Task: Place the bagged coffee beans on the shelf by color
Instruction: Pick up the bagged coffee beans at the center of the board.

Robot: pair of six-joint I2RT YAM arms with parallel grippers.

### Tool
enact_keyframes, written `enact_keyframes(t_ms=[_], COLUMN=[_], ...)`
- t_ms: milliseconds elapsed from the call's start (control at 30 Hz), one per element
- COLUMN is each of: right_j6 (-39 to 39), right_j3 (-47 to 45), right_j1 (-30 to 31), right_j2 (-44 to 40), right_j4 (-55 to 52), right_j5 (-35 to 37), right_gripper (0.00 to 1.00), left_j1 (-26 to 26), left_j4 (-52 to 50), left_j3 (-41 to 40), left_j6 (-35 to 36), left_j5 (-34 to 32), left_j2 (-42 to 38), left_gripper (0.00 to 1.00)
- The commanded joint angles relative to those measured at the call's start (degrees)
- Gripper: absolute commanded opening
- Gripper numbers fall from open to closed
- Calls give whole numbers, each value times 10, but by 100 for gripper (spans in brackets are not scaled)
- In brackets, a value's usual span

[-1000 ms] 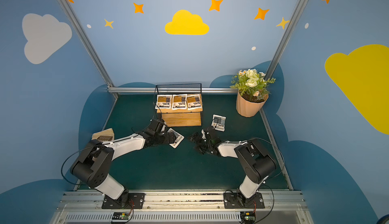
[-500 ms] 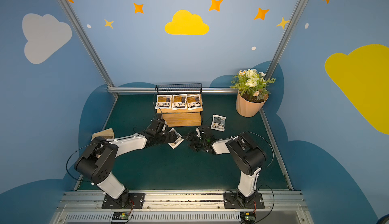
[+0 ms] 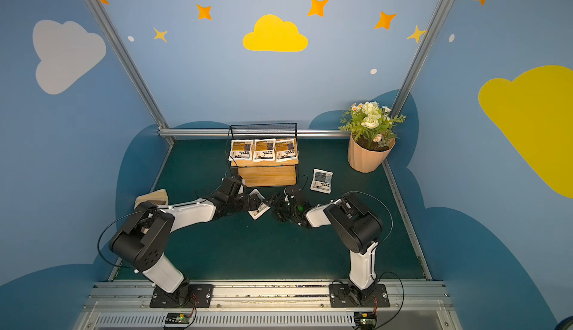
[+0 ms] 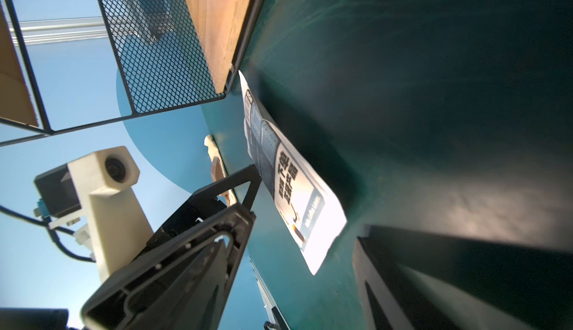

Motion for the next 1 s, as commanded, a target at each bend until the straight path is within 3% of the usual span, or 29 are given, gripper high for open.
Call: enact_keyframes(t_ms=[0,133,567,800,967], right_j6=[21,30,19,16,-4], right_j3=[-7,0,-6,-23,-53], right_j1=[14,21,25,25,25], right_j2=[62,80,69,48,13], right_j4=[-72,-58,-44,-29,-38], right_j5=[38,36,34,30,8], right_gripper=[68,57,1,0,0], left_j1=[2,2,2,4,10], left_j4=[-12,-12,-43,-80,-114], left_j3=[-16,-20,-30,-38,-14], left_j6=[-9,-9,-21,-38,-9], left_j5=[9,9,11,-1,4], left_j2=[0,-4,-73,-141,-157], left_gripper=[100,100,100,100,100])
